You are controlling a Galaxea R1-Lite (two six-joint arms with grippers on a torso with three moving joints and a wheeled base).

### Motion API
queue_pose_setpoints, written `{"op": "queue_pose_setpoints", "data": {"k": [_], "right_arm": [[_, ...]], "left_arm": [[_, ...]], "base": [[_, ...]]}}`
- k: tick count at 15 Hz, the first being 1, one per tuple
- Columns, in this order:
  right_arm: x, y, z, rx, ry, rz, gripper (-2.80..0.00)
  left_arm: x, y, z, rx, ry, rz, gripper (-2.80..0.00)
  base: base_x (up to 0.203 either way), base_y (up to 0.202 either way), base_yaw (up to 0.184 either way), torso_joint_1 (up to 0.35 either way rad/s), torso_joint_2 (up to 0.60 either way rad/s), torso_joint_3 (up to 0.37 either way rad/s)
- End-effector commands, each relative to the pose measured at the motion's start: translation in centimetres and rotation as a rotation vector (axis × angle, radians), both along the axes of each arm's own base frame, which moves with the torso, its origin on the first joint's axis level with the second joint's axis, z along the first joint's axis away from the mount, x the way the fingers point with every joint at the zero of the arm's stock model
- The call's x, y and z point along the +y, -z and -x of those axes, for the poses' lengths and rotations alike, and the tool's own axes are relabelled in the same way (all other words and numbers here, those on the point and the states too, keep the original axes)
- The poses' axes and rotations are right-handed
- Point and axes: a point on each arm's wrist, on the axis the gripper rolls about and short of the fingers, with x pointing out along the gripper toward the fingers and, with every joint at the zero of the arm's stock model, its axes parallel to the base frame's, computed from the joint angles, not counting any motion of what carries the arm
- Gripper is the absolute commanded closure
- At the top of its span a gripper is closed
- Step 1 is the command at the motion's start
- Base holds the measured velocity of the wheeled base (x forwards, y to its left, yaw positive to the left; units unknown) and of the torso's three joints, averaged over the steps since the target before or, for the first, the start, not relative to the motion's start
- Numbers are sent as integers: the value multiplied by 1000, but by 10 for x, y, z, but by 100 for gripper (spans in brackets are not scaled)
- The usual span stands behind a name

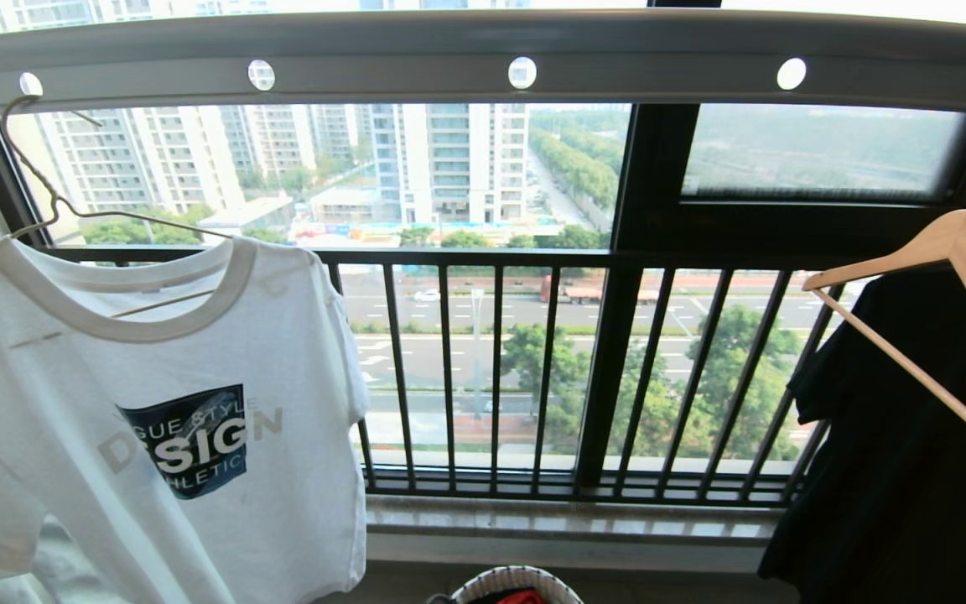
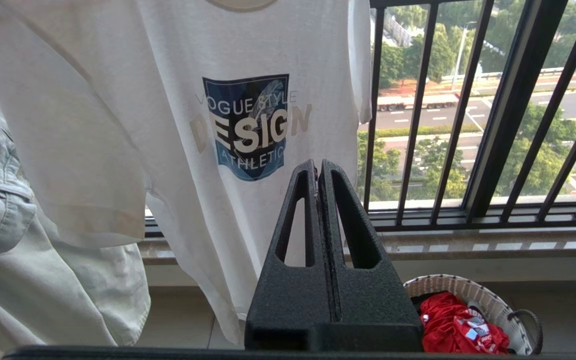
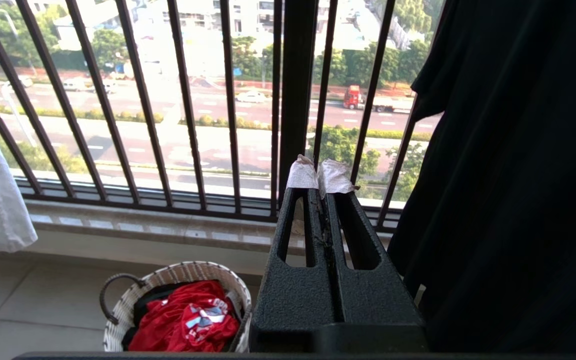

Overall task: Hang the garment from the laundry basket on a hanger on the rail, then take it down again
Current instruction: Take the clothes off the clothes rack

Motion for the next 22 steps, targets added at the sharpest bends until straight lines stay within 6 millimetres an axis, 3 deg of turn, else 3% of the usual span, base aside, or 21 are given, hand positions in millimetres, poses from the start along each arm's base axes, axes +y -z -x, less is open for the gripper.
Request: {"op": "queue_pose_setpoints", "data": {"k": [1,3,6,9,12,15,18,22], "right_arm": [[0,0,0,1,0,1,0],[0,0,0,1,0,1,0],[0,0,0,1,0,1,0],[0,0,0,1,0,1,0],[0,0,0,1,0,1,0],[0,0,0,1,0,1,0],[0,0,0,1,0,1,0],[0,0,0,1,0,1,0]], "left_arm": [[0,-34,11,49,-2,-22,0],[1,-57,11,186,-22,-54,0],[2,-86,-11,345,-56,-94,0],[1,-116,-45,480,-60,-124,0],[1,-160,-73,555,-64,-160,0],[3,-177,-110,667,-81,-224,0],[20,-194,-145,721,-245,-268,0],[49,-217,-160,729,-415,-344,0]], "base": [[0,0,0,0,0,0],[0,0,0,0,0,0],[0,0,0,0,0,0],[0,0,0,0,0,0],[0,0,0,0,0,0],[0,0,0,0,0,0],[0,0,0,0,0,0],[0,0,0,0,0,0]]}}
